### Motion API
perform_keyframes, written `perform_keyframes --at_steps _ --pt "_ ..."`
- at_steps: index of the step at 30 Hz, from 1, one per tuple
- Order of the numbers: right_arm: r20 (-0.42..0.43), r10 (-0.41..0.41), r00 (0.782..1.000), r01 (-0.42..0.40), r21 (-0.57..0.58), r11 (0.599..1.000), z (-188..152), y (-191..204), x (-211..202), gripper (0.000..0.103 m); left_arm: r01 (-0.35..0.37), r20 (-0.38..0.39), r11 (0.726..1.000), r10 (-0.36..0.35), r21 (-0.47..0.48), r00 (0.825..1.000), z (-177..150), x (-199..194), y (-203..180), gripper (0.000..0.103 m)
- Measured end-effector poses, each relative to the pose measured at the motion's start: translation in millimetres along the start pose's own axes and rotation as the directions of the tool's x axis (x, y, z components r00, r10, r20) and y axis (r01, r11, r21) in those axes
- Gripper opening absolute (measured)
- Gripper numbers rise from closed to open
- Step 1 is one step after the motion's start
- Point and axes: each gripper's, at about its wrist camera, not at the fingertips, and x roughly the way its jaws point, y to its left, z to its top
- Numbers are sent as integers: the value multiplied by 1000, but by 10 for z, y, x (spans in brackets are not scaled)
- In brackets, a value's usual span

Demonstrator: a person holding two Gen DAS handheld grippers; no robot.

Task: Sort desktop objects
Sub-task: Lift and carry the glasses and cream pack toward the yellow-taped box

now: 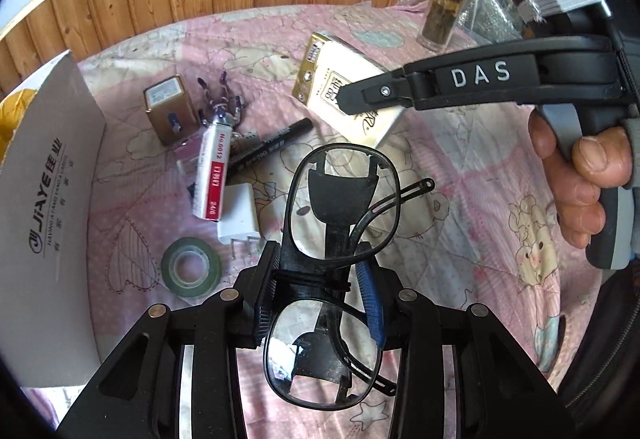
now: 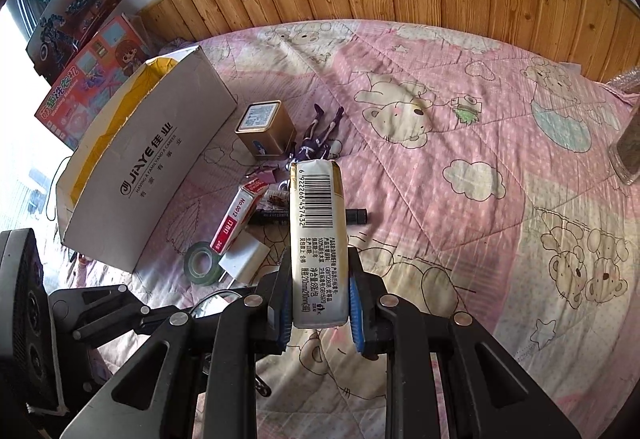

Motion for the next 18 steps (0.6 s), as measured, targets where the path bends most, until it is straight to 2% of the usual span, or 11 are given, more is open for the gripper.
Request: perform_keyframes --at_steps 5,13,18 --pt "19 -1 1000 1 14 1000 35 44 -81 24 -24 34 997 26 -69 999 34 -217 200 39" --pt "39 24 999 -23 -23 999 100 388 -167 24 -41 115 986 60 -159 992 139 -632 446 39" --pt "63 52 997 -50 -42 998 138 592 -268 24 -80 143 978 109 -193 984 200 -876 521 39"
